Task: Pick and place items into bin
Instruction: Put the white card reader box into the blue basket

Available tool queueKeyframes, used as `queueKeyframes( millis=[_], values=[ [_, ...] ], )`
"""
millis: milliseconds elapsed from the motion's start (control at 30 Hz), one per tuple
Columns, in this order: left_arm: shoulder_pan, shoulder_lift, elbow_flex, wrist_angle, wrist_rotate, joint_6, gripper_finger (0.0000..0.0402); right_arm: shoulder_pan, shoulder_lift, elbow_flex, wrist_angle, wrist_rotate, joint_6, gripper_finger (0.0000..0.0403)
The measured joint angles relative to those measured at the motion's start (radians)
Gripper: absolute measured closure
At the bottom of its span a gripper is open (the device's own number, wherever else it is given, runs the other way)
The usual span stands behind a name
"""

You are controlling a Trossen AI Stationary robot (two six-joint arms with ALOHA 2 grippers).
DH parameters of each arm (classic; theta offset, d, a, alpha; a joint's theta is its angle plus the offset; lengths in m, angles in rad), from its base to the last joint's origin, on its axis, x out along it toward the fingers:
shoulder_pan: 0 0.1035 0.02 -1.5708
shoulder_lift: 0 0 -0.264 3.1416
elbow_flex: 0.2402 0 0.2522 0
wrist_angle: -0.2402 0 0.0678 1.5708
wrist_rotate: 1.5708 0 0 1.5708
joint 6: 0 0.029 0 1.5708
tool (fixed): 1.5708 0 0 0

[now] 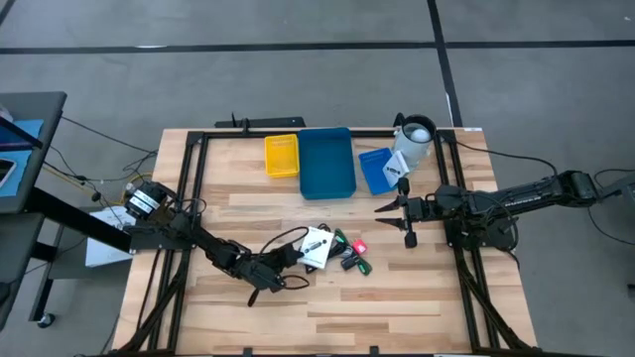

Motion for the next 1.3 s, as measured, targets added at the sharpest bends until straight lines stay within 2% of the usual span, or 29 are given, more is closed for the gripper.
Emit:
queueKeyframes(
  millis=[600,867,1300],
  values=[
    [-0.041,0.0,-0.001,-0.002,-0.086,0.0,0.0327,0.0,0.0,0.0,0.004,0.001,0.001,0.0304],
    [-0.066,0.002,-0.002,-0.003,-0.164,0.065,0.0337,0.0,0.0,0.0,0.017,0.093,0.001,0.0304],
    [-0.071,0.002,-0.002,0.013,-0.231,0.061,0.0352,0.0,0.0,0.0,0.027,0.16,-0.001,0.0304]
  ],
)
